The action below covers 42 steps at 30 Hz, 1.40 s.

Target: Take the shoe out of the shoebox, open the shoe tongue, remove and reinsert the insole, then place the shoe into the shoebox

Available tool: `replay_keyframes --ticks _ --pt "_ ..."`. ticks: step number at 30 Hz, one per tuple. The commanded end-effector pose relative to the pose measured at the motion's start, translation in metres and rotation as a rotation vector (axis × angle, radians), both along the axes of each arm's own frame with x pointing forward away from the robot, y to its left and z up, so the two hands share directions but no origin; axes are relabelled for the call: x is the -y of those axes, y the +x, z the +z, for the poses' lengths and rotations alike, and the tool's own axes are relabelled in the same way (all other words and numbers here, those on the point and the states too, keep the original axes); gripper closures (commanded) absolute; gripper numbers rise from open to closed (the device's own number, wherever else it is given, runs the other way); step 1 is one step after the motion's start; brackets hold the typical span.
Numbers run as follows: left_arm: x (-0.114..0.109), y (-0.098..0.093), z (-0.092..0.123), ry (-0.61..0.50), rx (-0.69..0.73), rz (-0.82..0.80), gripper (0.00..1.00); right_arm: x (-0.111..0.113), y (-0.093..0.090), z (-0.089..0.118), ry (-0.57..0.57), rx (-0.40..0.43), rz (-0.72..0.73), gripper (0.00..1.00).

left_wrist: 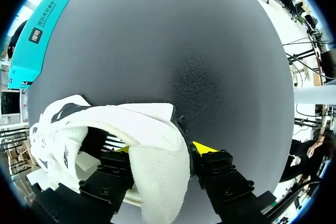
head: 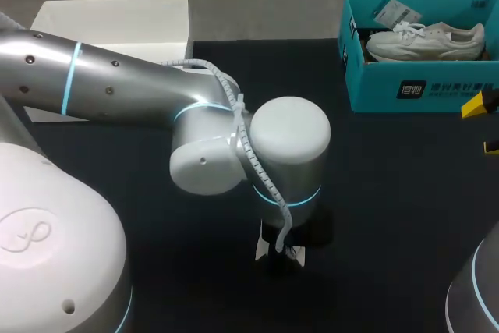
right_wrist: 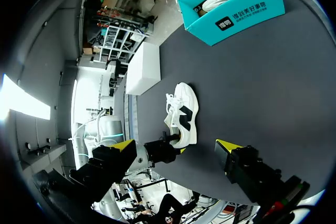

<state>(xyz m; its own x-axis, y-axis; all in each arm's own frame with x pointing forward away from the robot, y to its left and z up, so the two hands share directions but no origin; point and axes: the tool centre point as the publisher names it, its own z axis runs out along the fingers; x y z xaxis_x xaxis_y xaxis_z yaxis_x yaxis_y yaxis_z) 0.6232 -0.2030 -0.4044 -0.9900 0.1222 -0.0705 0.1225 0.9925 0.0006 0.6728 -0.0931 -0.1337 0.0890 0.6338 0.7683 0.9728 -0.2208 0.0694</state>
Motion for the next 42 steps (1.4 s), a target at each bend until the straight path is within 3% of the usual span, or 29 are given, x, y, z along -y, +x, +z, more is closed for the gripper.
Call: replay_keyframes --ticks 1,8,20,34,42 --pt "0.001 -0.002 -0.006 0.005 -0.005 -0.004 1.00 -0.001 -0.001 0.000 -0.001 0.000 -0.002 0.00" --pt "0.001 -0.009 0.007 0.022 -0.033 0.003 1.00 -0.001 -0.001 0.000 -0.001 0.000 -0.002 0.00" --pt "-0.009 -0.004 0.076 0.057 -0.080 0.048 1.00 -0.001 -0.001 0.000 -0.001 0.000 -0.002 0.00" --pt "-0.009 0.029 0.129 0.110 -0.025 0.027 1.00 -0.001 -0.001 0.000 -0.001 0.000 -0.002 0.00" --pt "0.005 0.029 0.171 0.112 -0.069 0.025 1.00 -0.001 -0.001 0.000 -0.001 0.000 -0.002 0.00"
